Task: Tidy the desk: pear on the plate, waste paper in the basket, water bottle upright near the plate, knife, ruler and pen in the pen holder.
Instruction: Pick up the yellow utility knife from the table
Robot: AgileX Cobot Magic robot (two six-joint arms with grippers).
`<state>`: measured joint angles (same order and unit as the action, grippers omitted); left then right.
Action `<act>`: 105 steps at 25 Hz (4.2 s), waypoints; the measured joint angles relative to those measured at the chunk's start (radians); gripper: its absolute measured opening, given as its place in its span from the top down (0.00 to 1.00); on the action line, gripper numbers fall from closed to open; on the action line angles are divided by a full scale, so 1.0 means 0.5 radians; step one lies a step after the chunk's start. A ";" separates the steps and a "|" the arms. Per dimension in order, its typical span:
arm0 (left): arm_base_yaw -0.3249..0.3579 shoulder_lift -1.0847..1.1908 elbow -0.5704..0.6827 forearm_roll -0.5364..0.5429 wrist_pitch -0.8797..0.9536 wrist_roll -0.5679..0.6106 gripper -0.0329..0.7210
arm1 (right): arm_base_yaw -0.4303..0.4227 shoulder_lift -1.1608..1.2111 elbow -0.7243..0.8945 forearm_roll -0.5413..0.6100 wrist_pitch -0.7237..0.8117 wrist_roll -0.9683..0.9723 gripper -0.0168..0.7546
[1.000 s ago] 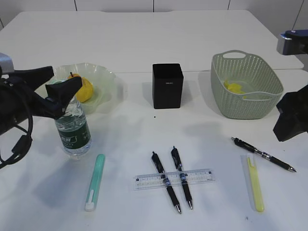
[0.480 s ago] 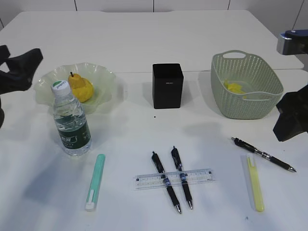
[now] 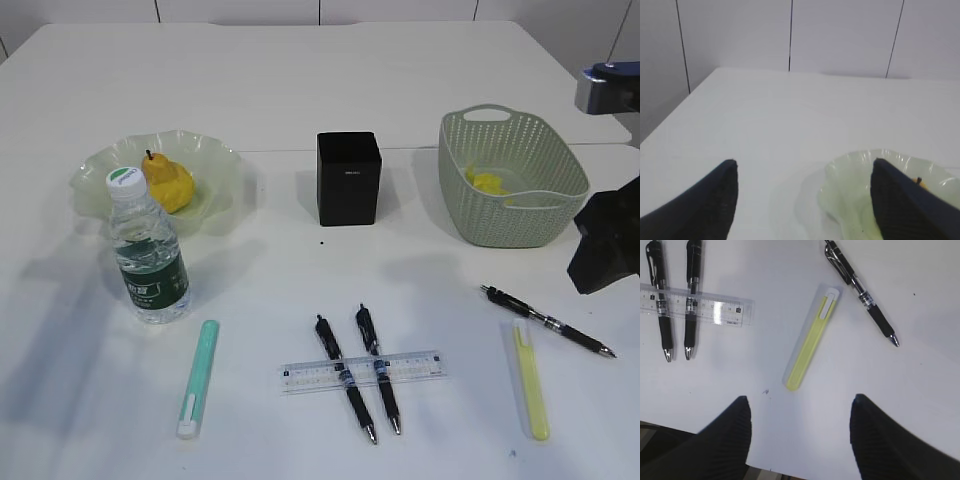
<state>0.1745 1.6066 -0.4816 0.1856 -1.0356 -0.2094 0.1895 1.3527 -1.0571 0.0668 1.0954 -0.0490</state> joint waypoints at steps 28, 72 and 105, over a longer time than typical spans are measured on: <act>-0.299 -0.657 -0.292 -0.046 2.986 -0.069 0.18 | 0.000 0.000 0.000 0.000 -0.009 0.000 0.38; -0.299 -0.657 -0.771 -0.520 3.927 0.267 0.20 | 0.000 1.166 -0.301 -0.151 -0.326 0.668 0.38; -0.299 -0.657 -0.771 -0.520 3.874 0.267 0.20 | -0.085 1.316 -0.303 -0.063 -0.398 0.618 0.39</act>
<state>0.0251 1.2782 -0.8673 -0.0745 0.9014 -0.0761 0.1470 2.0105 -1.2086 0.0354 0.8965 0.2599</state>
